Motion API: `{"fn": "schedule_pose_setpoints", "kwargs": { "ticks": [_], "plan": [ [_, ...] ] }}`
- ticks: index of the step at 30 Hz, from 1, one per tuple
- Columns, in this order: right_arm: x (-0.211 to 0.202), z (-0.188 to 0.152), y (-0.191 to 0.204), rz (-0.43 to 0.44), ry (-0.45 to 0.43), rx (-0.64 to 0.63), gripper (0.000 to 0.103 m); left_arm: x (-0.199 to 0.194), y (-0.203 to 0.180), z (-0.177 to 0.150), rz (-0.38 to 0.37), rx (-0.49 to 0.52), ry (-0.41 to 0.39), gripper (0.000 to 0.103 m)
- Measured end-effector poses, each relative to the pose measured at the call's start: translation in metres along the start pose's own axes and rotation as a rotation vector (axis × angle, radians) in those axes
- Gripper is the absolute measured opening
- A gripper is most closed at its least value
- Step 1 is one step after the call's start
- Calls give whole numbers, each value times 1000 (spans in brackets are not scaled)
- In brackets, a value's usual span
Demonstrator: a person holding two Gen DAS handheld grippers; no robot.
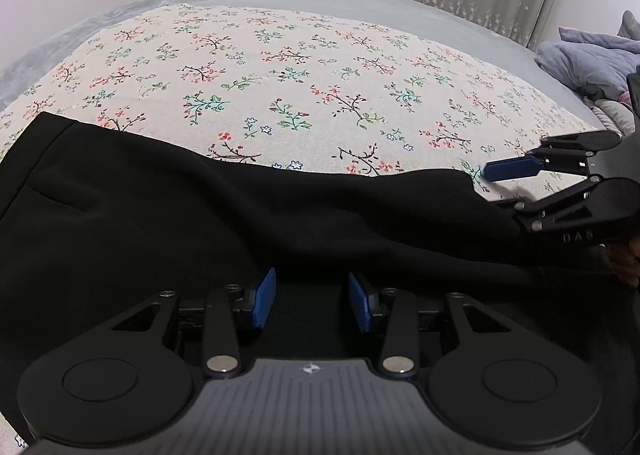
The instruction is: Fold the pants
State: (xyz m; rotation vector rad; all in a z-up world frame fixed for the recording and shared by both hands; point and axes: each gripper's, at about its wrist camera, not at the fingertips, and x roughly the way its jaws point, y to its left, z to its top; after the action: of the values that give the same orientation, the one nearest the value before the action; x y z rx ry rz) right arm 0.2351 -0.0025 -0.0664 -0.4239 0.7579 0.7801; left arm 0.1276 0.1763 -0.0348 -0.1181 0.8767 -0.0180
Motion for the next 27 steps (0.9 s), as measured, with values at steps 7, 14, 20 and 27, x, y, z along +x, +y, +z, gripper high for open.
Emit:
{"fn": "schedule_pose_setpoints", "kwargs": {
  "ticks": [7,14,20,27],
  "plan": [
    [-5,14,27,123,-48,-71,58,0,-1,0,0,2,-2,57],
    [6,19,29,180,-1,-57,53,0,0,0,-2,2,-1,57],
    [13,18,35,224,-3,-25,23,-1,-1,0,-2,0,-2,57],
    [-17,26,36,51,-161,-76,3,-10,9,8,-35,-42,-23,57]
  ]
}}
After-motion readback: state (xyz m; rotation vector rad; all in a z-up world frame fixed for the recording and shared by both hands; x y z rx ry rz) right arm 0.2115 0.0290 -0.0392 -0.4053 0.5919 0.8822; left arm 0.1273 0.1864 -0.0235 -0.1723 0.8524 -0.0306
